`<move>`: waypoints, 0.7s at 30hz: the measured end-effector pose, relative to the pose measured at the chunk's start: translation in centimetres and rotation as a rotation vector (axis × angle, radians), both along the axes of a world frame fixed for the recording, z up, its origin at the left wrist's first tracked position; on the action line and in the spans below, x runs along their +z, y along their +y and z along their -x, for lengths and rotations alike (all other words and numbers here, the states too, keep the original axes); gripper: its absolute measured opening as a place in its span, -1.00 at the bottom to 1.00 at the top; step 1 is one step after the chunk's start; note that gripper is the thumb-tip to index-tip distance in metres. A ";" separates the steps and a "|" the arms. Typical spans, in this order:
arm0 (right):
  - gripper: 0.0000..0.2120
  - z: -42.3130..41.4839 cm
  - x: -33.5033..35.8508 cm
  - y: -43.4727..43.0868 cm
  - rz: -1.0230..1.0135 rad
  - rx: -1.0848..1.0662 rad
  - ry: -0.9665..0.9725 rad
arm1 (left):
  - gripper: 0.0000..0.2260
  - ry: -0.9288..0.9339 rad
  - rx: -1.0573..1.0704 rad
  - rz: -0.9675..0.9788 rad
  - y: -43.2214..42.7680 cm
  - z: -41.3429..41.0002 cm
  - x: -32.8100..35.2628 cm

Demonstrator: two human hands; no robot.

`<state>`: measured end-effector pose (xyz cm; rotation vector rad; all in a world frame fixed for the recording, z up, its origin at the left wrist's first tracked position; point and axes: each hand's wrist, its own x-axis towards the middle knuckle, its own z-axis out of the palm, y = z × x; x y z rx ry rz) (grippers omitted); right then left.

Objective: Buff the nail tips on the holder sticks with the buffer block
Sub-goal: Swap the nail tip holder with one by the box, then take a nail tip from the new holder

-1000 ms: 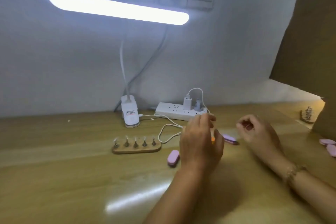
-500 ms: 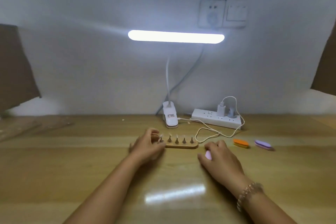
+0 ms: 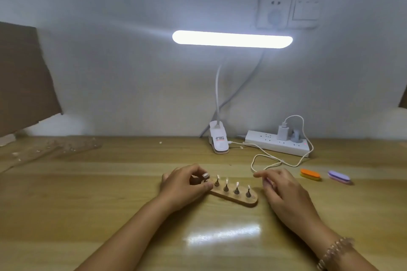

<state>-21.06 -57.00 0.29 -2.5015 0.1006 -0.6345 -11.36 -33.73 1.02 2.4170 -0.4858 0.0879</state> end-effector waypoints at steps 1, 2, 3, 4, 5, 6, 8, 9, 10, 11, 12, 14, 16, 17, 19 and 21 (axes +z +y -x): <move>-0.75 -0.1 0.0 0.2 0.019 0.016 0.014 | -0.81 -0.001 0.000 0.021 0.3 0.3 -0.1; -0.75 -0.1 0.0 0.4 0.034 0.025 0.024 | -0.81 0.002 -0.002 0.042 0.6 0.6 -0.2; -0.76 -0.1 0.1 0.6 0.044 0.024 0.039 | -0.81 0.004 -0.005 0.060 0.8 0.8 -0.2; -0.78 -0.1 0.1 0.7 0.045 0.020 0.053 | -0.82 0.001 -0.007 0.077 0.9 1.0 -0.3; -0.80 0.0 0.1 0.7 0.040 0.018 0.070 | -0.81 -0.009 -0.005 0.089 0.9 1.2 -0.3; -0.83 -0.1 0.1 0.8 0.031 0.025 0.085 | -0.80 -0.021 0.002 0.096 0.8 1.3 -0.4; -0.88 0.1 0.1 1.1 0.007 0.059 0.110 | -0.78 -0.037 0.014 0.101 0.8 1.3 -0.4; -0.85 0.2 0.1 1.3 -0.004 0.076 0.124 | -0.78 -0.038 0.014 0.106 0.8 1.3 -0.5; -0.82 0.4 0.0 1.5 0.001 0.086 0.138 | -0.78 -0.035 0.007 0.111 0.9 1.4 -0.5; -0.81 0.5 -0.1 1.6 0.026 0.088 0.149 | -0.80 -0.029 0.000 0.117 0.9 1.3 -0.6; -0.83 0.5 -0.1 1.7 0.050 0.088 0.150 | -0.83 -0.024 -0.005 0.125 1.0 1.3 -0.6; -0.87 0.4 -0.1 1.7 0.035 0.085 0.139 | -0.87 -0.025 -0.009 0.148 1.1 1.1 -0.7; -0.87 0.3 0.1 1.6 -0.035 0.097 0.139 | -0.89 -0.038 -0.011 0.171 1.1 1.1 -0.8; -0.86 0.2 0.2 1.5 -0.062 0.102 0.148 | -0.89 -0.044 -0.014 0.179 1.0 1.1 -0.8; -0.85 0.0 0.1 1.4 -0.093 0.107 0.169 | -0.88 -0.049 -0.020 0.190 0.9 1.0 -0.8; -0.86 -0.1 -0.1 1.3 -0.105 0.110 0.175 | -0.86 -0.049 -0.034 0.183 0.9 0.8 -0.9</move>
